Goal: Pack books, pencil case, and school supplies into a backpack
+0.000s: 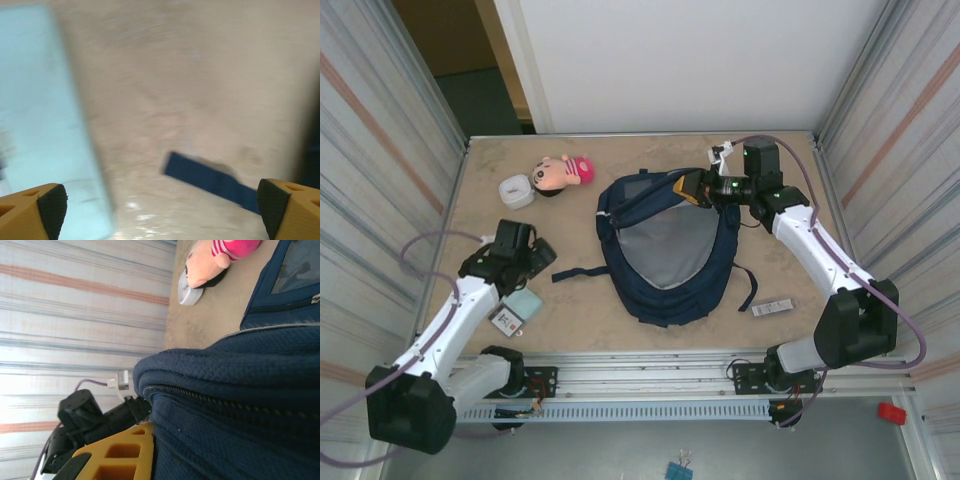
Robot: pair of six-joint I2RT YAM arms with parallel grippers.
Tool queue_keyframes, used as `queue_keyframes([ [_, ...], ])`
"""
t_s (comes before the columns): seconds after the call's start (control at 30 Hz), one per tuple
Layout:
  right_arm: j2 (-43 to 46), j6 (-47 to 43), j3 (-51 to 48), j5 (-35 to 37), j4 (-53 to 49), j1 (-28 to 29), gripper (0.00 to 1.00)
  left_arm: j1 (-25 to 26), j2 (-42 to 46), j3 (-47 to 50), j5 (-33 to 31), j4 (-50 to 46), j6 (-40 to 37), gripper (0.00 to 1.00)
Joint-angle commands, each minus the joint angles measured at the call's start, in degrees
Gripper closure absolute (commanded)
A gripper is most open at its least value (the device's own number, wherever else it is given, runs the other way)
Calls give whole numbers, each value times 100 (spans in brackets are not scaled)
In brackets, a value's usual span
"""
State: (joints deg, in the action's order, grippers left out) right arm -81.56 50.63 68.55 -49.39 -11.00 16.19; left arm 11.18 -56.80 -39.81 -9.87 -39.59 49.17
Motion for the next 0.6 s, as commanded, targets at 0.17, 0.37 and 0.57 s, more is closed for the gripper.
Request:
queue_keyframes([
  [0.17,-168,-27,80,70,663,360,100,-1527,-239,335,218,-149,-444,1],
  [0.37,-325,87,92,58,853,514,100,-1748,-1177,129,343,218,-711,1],
  [0.57,-347,55,86,156,804,527,93,-1742,-2029,-32,134,494,-632,1],
])
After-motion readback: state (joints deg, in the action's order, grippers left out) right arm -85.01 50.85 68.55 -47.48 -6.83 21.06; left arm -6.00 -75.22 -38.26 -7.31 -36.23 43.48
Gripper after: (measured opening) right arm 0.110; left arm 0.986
